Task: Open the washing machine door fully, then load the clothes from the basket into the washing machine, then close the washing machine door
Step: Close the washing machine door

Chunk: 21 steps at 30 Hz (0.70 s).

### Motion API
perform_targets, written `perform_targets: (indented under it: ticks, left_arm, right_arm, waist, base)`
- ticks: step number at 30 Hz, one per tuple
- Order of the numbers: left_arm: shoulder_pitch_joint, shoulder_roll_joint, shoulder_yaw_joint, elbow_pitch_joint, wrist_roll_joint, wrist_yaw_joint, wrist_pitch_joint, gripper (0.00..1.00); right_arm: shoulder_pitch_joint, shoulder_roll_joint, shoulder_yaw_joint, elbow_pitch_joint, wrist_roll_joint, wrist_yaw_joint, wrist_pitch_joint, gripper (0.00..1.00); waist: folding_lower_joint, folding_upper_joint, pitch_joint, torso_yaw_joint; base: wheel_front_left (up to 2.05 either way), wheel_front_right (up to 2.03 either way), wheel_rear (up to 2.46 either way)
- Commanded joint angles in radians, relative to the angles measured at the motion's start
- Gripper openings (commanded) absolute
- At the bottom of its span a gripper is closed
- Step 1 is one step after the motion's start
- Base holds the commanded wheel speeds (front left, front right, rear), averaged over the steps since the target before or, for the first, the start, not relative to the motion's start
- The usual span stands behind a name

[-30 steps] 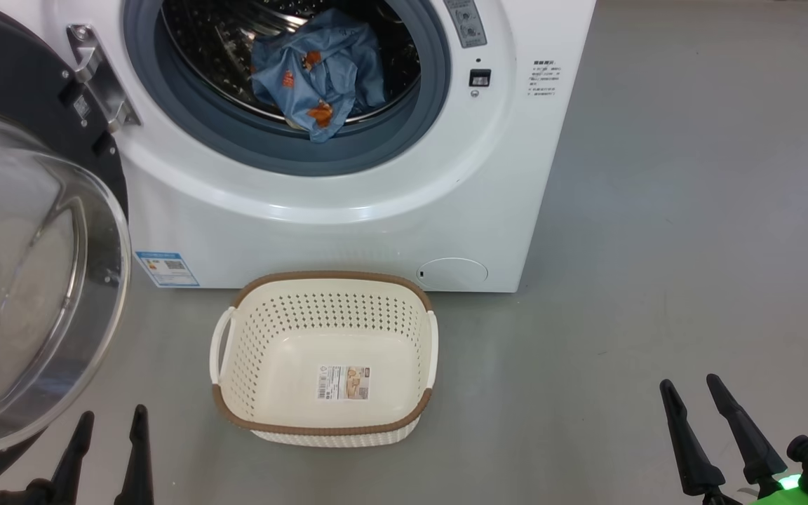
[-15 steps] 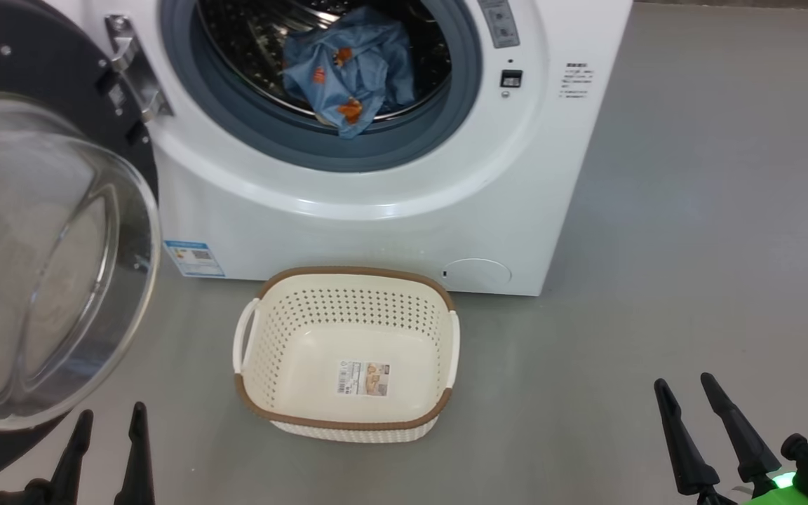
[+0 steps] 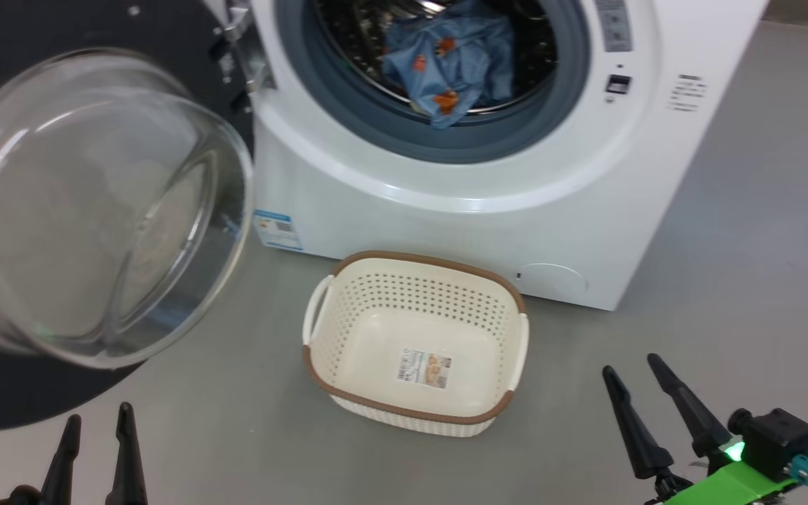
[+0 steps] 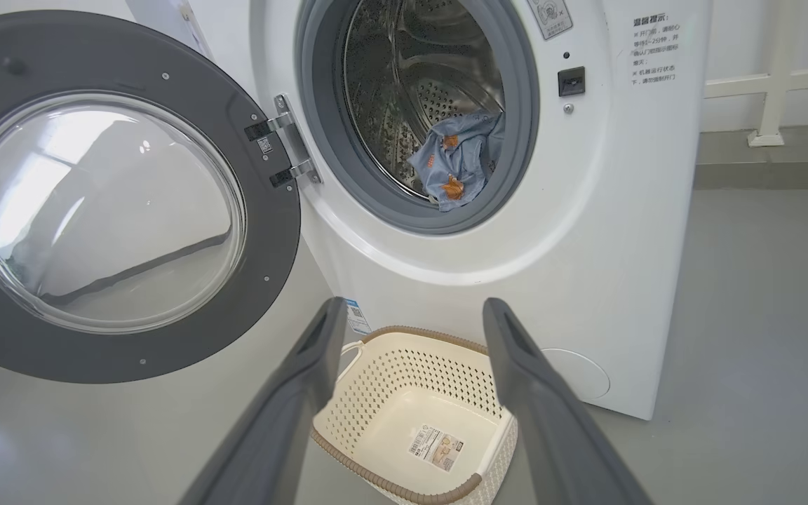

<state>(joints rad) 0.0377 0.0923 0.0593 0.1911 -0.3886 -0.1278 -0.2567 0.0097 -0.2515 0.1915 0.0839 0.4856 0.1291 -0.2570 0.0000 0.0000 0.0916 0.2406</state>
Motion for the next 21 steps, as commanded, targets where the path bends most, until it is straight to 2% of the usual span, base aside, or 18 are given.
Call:
perform_targets:
  ticks: [1,11,21]
  left_arm:
    - [-0.015,0.013,0.042,-0.018,-0.006,-0.003,-0.005,1.00]
    - [-0.016,-0.014,0.060,0.013,0.001,-0.003,-0.005,1.00]
    - [-0.012,-0.031,0.086,0.021,-0.004,-0.003,-0.005,1.00]
  right_arm:
    - [-0.039,-0.018,0.039,-0.012,0.001,0.002,-0.005,1.00]
    - [-0.091,-0.048,0.108,0.019,0.019,0.002,-0.005,1.00]
    - [-0.118,-0.067,0.150,0.034,0.033,0.002,-0.005,1.00]
  waist:
    - [0.0000,0.0000,0.004,0.071]
    - [0.0000,0.0000,-0.005,0.210]
    - [0.0000,0.0000,-0.006,0.292]
  base:
    - [0.00,0.00,0.00]
    - [0.00,0.00,0.00]
    - [0.00,0.00,0.00]
